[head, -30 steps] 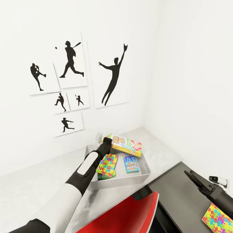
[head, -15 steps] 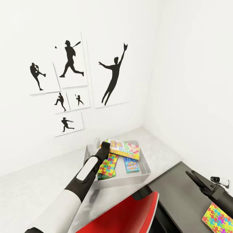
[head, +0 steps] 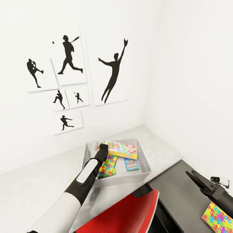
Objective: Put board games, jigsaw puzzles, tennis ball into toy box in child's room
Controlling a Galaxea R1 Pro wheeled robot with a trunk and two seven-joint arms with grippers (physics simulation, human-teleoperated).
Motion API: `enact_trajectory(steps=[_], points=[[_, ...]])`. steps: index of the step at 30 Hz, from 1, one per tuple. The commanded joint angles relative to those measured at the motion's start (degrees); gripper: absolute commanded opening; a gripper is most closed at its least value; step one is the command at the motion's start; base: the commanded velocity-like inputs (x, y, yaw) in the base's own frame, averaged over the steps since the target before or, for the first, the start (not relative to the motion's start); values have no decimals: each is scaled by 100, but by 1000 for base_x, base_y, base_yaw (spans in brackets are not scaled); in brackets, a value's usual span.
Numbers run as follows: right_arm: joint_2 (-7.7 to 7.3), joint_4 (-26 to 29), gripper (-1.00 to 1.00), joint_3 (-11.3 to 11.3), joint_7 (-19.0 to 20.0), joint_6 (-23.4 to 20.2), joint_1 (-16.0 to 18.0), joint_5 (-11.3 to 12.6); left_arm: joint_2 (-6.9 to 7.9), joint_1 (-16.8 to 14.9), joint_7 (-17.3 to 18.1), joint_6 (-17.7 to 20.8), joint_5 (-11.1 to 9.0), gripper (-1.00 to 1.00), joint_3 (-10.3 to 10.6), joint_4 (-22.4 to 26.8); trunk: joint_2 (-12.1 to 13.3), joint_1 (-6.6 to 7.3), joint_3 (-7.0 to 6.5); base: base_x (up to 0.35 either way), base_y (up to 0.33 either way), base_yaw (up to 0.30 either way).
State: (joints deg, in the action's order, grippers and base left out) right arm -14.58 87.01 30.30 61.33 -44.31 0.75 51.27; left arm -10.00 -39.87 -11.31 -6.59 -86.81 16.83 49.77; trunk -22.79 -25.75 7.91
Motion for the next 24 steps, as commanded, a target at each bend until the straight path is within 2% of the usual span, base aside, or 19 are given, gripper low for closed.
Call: enact_trajectory(steps=[1,24], points=[[-1,0,100,2,2,-34,5,22,0,-5,-21,-40,-46,-100,13,7,-13,-3,22,0,0,0],[-1,0,100,2,55,-34,5,18,0,-4,8,-60,-29,-100,-15,-25,-13,-3,239,0,0,0]])
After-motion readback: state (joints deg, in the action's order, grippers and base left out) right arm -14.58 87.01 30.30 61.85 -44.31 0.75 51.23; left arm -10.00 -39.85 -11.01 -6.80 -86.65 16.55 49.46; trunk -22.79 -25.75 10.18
